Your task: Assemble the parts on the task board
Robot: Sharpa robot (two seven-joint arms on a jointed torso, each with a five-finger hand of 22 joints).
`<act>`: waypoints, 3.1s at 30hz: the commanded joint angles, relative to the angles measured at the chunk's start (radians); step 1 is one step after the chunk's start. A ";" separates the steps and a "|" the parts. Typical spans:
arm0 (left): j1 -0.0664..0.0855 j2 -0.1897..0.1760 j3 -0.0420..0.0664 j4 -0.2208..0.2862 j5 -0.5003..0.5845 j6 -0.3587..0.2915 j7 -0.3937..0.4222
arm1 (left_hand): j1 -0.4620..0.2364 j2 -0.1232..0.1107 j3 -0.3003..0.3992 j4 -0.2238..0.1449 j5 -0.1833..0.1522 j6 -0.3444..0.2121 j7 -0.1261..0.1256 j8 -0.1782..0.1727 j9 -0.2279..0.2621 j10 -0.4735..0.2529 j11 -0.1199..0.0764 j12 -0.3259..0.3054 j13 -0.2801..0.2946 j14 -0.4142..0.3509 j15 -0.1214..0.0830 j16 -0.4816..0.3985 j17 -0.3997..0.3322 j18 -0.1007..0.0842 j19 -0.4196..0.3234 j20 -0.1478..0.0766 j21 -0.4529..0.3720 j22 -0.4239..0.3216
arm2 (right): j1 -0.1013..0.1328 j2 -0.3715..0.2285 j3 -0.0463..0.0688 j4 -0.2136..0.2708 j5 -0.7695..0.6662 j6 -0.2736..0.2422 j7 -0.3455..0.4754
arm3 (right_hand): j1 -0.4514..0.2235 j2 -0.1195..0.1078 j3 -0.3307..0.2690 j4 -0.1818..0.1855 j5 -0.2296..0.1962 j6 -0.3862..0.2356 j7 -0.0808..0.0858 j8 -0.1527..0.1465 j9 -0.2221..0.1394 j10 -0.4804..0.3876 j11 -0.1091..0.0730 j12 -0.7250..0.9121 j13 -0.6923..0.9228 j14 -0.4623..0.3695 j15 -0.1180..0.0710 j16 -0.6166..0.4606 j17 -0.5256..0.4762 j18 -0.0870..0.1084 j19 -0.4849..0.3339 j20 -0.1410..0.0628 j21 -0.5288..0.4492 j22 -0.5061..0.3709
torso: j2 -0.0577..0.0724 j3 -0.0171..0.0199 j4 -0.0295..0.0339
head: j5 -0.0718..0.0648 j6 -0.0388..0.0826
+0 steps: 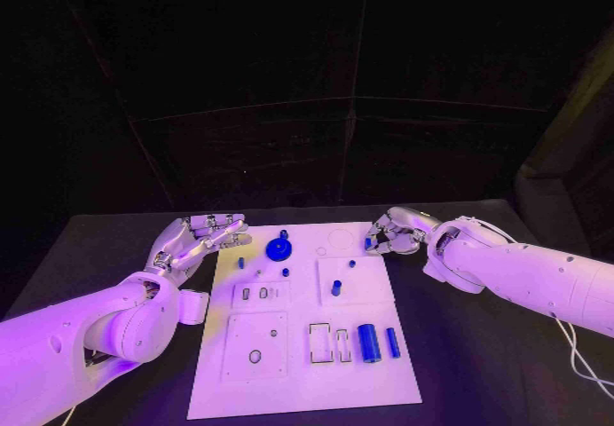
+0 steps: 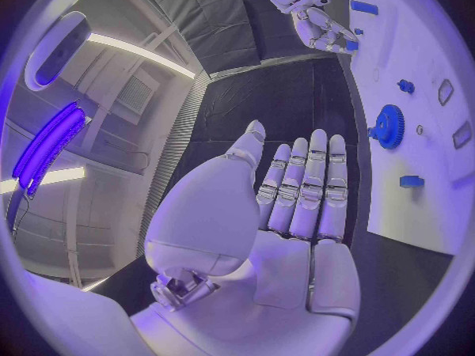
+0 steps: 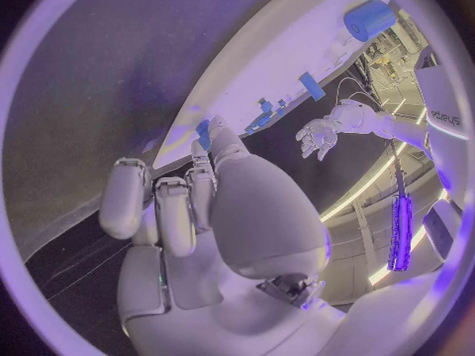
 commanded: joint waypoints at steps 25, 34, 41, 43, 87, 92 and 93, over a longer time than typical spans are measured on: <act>0.002 -0.008 0.001 0.005 -0.006 0.013 -0.001 | 0.003 0.010 0.000 -0.010 -0.002 0.005 0.003 -0.003 -0.001 0.005 0.001 -0.008 -0.001 0.006 -0.001 -0.004 0.001 0.016 0.009 0.001 -0.004 -0.002 | 0.003 -0.024 0.001 0.176 0.114 -0.130 -0.098 | -0.022 0.014 0.126 -0.021 0.091 0.011 0.000 -0.024 -0.009 0.001 -0.007 0.006 -0.093 0.089 -0.010 0.008 0.185 -0.020 0.010 -0.012 0.009 0.014 | -0.004 -0.0035 0.0011 | 0.004 -0.005; 0.002 -0.007 0.001 -0.006 -0.006 0.014 0.000 | 0.004 0.010 0.000 -0.010 -0.002 0.005 0.003 -0.003 -0.001 0.005 0.001 -0.009 -0.001 0.006 -0.001 -0.004 0.001 0.016 0.009 0.001 -0.004 -0.002 | 0.004 0.021 0.002 0.256 0.026 -0.143 -0.201 | -0.038 0.006 0.143 -0.020 0.089 0.016 -0.001 -0.025 -0.009 0.002 -0.008 0.007 -0.092 0.089 -0.010 0.009 0.187 -0.020 0.011 -0.012 0.009 0.015 | -0.018 -0.0101 0.0048 | 0.022 -0.019; 0.002 -0.005 0.001 -0.019 -0.006 0.014 0.000 | 0.005 0.011 0.001 -0.012 -0.002 0.005 0.003 -0.003 -0.001 0.005 0.001 -0.009 -0.001 0.006 -0.001 -0.005 0.001 0.016 0.009 0.001 -0.004 -0.002 | 0.003 0.112 0.001 0.255 -0.094 -0.124 -0.264 | -0.054 -0.003 0.158 -0.018 0.085 0.023 -0.004 -0.023 -0.007 0.004 -0.009 0.009 -0.090 0.090 -0.011 0.009 0.188 -0.022 0.015 -0.013 0.013 0.023 | -0.028 -0.0145 0.0081 | 0.049 -0.035; 0.002 -0.004 0.001 -0.023 -0.006 0.014 0.000 | 0.006 0.012 0.002 -0.013 -0.002 0.005 0.002 -0.003 -0.001 0.005 0.001 -0.009 -0.001 0.006 -0.001 -0.005 0.001 0.016 0.009 0.001 -0.004 -0.002 | 0.003 0.146 0.001 0.248 -0.135 -0.110 -0.282 | -0.062 -0.006 0.163 -0.016 0.084 0.025 -0.005 -0.023 -0.007 0.005 -0.010 0.010 -0.089 0.090 -0.012 0.009 0.188 -0.022 0.016 -0.014 0.013 0.023 | -0.031 -0.0167 0.0081 | 0.060 -0.042; 0.004 0.001 0.001 -0.032 -0.006 0.010 -0.001 | 0.008 0.013 0.003 -0.017 -0.002 0.005 0.002 -0.003 -0.001 0.006 0.000 -0.010 -0.001 0.004 -0.001 -0.007 0.000 0.015 0.008 0.001 -0.006 -0.003 | -0.050 0.300 -0.040 0.212 -0.308 0.001 -0.360 | -0.096 -0.023 0.183 -0.005 0.073 0.031 -0.007 -0.025 -0.007 0.006 -0.012 0.009 -0.089 0.089 -0.014 0.008 0.187 -0.023 0.020 -0.016 0.015 0.029 | -0.034 -0.0183 0.0120 | 0.097 -0.083; 0.004 0.001 0.001 -0.033 -0.006 0.010 -0.001 | 0.008 0.013 0.003 -0.017 -0.002 0.005 0.002 -0.003 -0.001 0.006 0.000 -0.010 -0.001 0.004 -0.001 -0.007 0.000 0.015 0.008 0.001 -0.006 -0.003 | -0.052 0.301 -0.040 0.212 -0.308 0.005 -0.359 | -0.096 -0.023 0.183 -0.005 0.073 0.031 -0.007 -0.025 -0.007 0.006 -0.012 0.009 -0.089 0.089 -0.014 0.008 0.187 -0.023 0.020 -0.016 0.015 0.029 | -0.035 -0.0187 0.0113 | 0.097 -0.085; 0.004 0.001 0.001 -0.033 -0.006 0.010 -0.001 | 0.008 0.013 0.003 -0.017 -0.002 0.005 0.002 -0.003 -0.001 0.006 0.000 -0.010 -0.001 0.004 -0.001 -0.007 0.000 0.015 0.008 0.001 -0.006 -0.003 | -0.053 0.301 -0.040 0.212 -0.308 0.008 -0.360 | -0.099 -0.025 0.184 -0.005 0.072 0.031 -0.007 -0.025 -0.007 0.005 -0.012 0.008 -0.090 0.089 -0.014 0.008 0.186 -0.023 0.020 -0.016 0.015 0.029 | -0.035 -0.0187 0.0113 | 0.097 -0.085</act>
